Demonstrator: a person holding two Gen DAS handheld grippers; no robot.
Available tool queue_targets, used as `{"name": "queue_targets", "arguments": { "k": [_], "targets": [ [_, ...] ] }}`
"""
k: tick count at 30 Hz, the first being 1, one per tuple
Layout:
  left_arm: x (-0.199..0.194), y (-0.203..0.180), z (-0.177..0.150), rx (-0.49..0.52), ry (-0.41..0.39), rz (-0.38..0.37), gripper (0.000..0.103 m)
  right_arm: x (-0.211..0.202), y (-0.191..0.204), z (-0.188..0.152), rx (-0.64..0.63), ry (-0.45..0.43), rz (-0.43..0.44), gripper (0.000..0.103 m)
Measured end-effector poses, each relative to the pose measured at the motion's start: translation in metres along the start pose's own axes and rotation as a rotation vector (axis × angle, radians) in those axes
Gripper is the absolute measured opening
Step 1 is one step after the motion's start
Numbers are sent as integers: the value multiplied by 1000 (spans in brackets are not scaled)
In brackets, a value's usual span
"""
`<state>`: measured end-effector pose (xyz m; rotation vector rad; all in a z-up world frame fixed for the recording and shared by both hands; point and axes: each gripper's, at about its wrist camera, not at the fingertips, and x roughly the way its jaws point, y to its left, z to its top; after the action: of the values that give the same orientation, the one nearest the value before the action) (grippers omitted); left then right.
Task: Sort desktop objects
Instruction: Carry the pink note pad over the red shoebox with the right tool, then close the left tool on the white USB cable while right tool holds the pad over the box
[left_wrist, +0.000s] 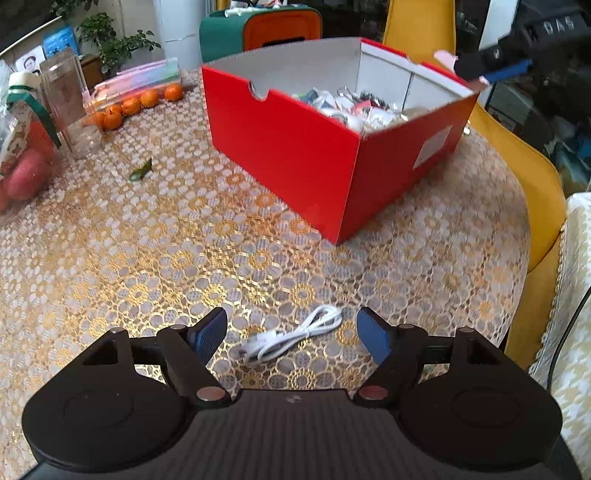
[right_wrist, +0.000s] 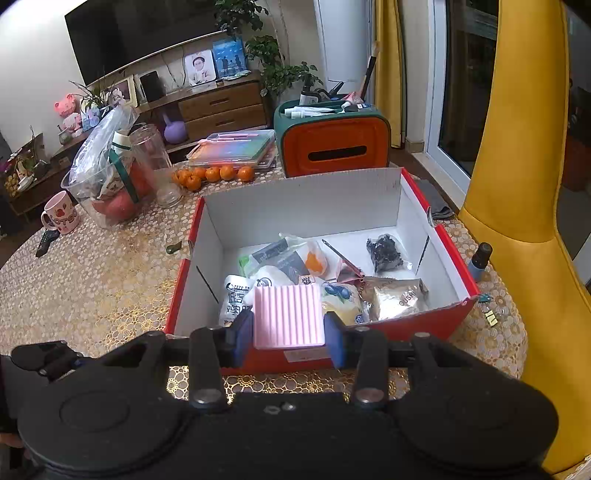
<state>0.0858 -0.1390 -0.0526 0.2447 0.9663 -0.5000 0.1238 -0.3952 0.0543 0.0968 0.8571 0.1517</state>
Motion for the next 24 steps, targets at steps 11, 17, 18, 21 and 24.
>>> {"name": "queue_targets", "arguments": {
  "k": [11,17,18,21,24],
  "targets": [
    [19,3,-14,33,10,-4,63,10,-2,1,0,19,-11,41],
    [18,2,-16,38,-9,1,40,16,-5,1,5,27,-16,41],
    [18,1,-15,44,-11,6,32,17,-6,1,5,28,-17,41],
    [17,-1,-16,49,-16,8,28,20,-7,2,9,32,-18,41],
    [16,-3,-16,50,-27,7,16,23,-9,2,13,36,-20,41]
  ]
}}
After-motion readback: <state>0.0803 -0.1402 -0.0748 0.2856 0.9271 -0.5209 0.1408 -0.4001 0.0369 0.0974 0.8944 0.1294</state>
